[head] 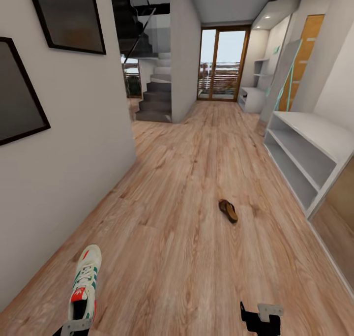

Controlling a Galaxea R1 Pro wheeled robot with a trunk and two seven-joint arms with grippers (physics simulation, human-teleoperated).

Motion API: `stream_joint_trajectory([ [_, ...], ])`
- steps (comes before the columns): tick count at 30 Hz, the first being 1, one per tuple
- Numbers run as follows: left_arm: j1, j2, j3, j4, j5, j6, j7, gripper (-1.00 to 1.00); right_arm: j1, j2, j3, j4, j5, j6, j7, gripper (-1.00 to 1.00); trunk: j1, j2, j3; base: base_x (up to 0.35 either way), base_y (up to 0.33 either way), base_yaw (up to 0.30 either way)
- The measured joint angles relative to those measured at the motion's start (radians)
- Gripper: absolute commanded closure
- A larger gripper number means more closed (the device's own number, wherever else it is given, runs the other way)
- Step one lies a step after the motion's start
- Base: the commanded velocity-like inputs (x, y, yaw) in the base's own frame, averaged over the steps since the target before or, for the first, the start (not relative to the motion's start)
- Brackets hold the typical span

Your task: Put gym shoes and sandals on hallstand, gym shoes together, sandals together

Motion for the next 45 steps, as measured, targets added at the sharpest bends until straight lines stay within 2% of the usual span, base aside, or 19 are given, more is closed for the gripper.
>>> stream_joint_trajectory([
  [16, 0.0, 0.0, 0.0, 0.0, 0.0, 0.0, 0.0, 1.0, 0.0, 0.001, 0.0, -0.001, -0.002, 0.0, -0.002, -1.0, 0.0, 0.0, 0.0, 0.339, -0.003, -0.004],
  [34, 0.0, 0.0, 0.0, 0.0, 0.0, 0.0, 0.0, 1.0, 0.0, 0.003, 0.0, -0.001, -0.004, 0.0, -0.003, -1.0, 0.0, 0.0, 0.01, 0.3, -0.137, -0.237],
  [45, 0.0, 0.001, 0.0, 0.0, 0.0, 0.0, 0.0, 1.0, 0.0, 0.007, 0.0, -0.003, -0.004, -0.002, -0.004, -1.0, 0.0, 0.0, 0.011, 0.288, -0.153, -0.031],
])
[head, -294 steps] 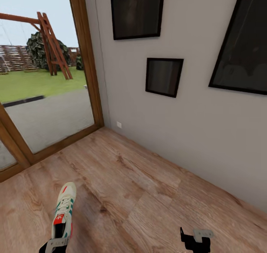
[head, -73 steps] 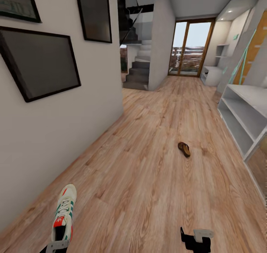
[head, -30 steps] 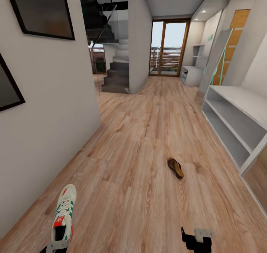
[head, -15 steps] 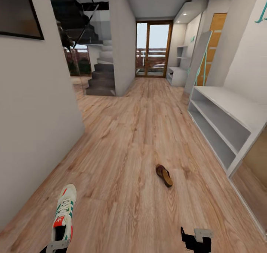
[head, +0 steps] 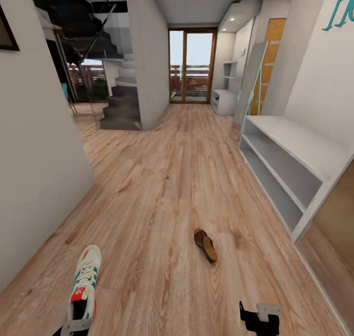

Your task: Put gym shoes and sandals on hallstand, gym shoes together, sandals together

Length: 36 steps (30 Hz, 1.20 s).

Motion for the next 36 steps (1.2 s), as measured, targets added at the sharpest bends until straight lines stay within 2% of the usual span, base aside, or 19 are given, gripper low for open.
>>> stream_joint_trajectory([
  [19, 0.0, 0.001, 0.0, 0.0, 0.001, 0.0, 0.0, 1.0, 0.0, 0.0, 0.001, 0.001, 0.005, 0.001, 0.002, -1.0, 0.0, 0.0, 0.0, 0.314, 0.015, 0.0],
  [28, 0.0, 0.0, 0.0, 0.0, 0.001, 0.0, 0.0, 1.0, 0.0, 0.0, 0.001, 0.0, 0.004, 0.002, 0.003, -1.0, 0.001, 0.0, 0.0, 0.069, 0.01, 0.003],
  [36, 0.0, -0.001, 0.0, -0.001, 0.001, 0.0, 0.0, 1.0, 0.0, 0.0, 0.002, -0.002, 0.004, 0.002, 0.003, -1.0, 0.001, 0.0, -0.006, 0.004, 0.001, 0.121],
])
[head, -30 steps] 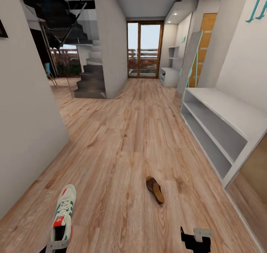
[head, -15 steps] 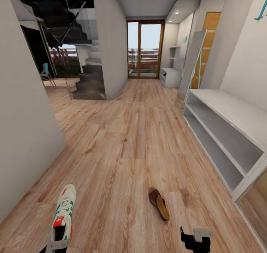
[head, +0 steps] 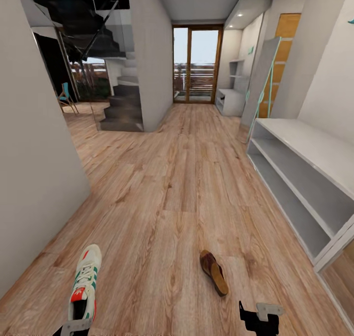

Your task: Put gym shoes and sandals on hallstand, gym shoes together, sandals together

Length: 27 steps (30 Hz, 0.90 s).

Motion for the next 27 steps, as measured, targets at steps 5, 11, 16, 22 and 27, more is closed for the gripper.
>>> stream_joint_trajectory([
  [5, 0.0, -0.001, 0.0, 0.0, 0.0, 0.0, 0.0, 1.0, 0.0, 0.0, 0.0, -0.001, 0.0, 0.0, 0.0, -1.0, 0.0, 0.0, -0.004, 0.088, -0.063, 0.08],
  [11, 0.0, -0.001, 0.0, 0.001, 0.0, 0.0, 0.0, 1.0, 0.001, -0.002, 0.0, -0.001, 0.001, 0.0, 0.001, -1.0, 0.0, 0.0, -0.004, 0.189, -0.184, 0.015],
  [16, 0.0, 0.0, 0.0, 0.0, 0.001, 0.0, 0.0, 1.0, 0.0, -0.007, 0.001, -0.001, 0.001, -0.001, 0.002, -1.0, 0.0, 0.0, -0.005, 0.122, -0.109, 0.002],
  [22, -0.001, -0.002, 0.001, -0.001, 0.0, 0.004, -0.001, 1.0, 0.0, -0.008, 0.003, -0.001, 0.003, 0.001, 0.003, -1.0, 0.0, 0.0, -0.005, 0.011, -0.009, 0.0],
  [27, -0.014, -0.004, -0.004, -0.004, -0.002, 0.02, -0.007, 1.0, 0.0, -0.008, 0.033, -0.004, 0.013, 0.003, 0.007, -1.0, 0.0, 0.0, -0.005, 0.002, -0.001, 0.0],
])
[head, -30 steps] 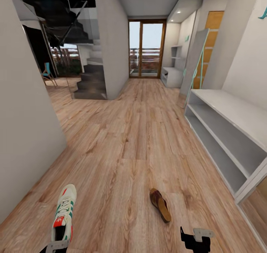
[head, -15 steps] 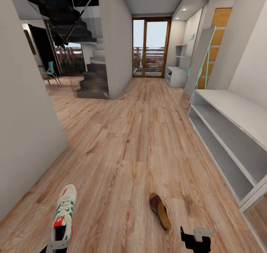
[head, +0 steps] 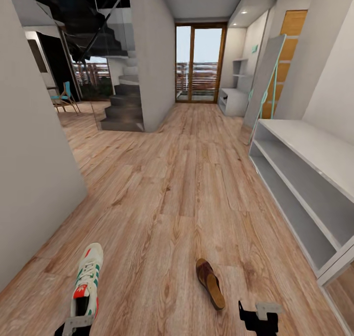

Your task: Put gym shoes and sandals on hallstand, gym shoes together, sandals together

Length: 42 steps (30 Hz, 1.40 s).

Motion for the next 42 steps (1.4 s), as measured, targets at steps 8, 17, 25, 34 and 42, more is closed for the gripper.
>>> stream_joint_trajectory([
  [8, -0.14, -0.005, -0.009, -0.007, -0.005, 0.131, -0.01, 1.0, 0.0, -0.002, 0.057, -0.072, 0.039, 0.05, 0.008, -1.0, 0.0, 0.0, 0.0, 0.0, 0.0, 0.0],
  [17, -0.351, -0.009, -0.023, -0.008, -0.036, 0.305, -0.037, 1.0, 0.0, -0.002, 0.063, -0.194, 0.07, 0.261, 0.168, -1.0, 0.0, 0.0, 0.0, 0.0, 0.0, 0.0],
  [25, -0.376, -0.012, -0.08, -0.015, -0.087, 0.322, -0.053, 1.0, 0.0, -0.004, 0.061, -0.194, 0.067, 0.273, 0.191, -1.0, 0.0, 0.0, 0.0, 0.008, 0.0, 0.0],
  [34, -0.377, -0.025, -0.088, -0.012, -0.092, 0.323, -0.054, 1.0, 0.0, -0.004, 0.062, -0.193, 0.067, 0.273, 0.195, -1.0, -0.001, 0.0, 0.0, 0.244, 0.0, 0.0],
  [42, -0.373, -0.026, -0.089, -0.014, -0.093, 0.322, -0.054, 1.0, 0.0, -0.003, 0.062, -0.193, 0.067, 0.273, 0.193, -1.0, 0.0, 0.0, 0.0, 0.202, 0.0, 0.0],
])
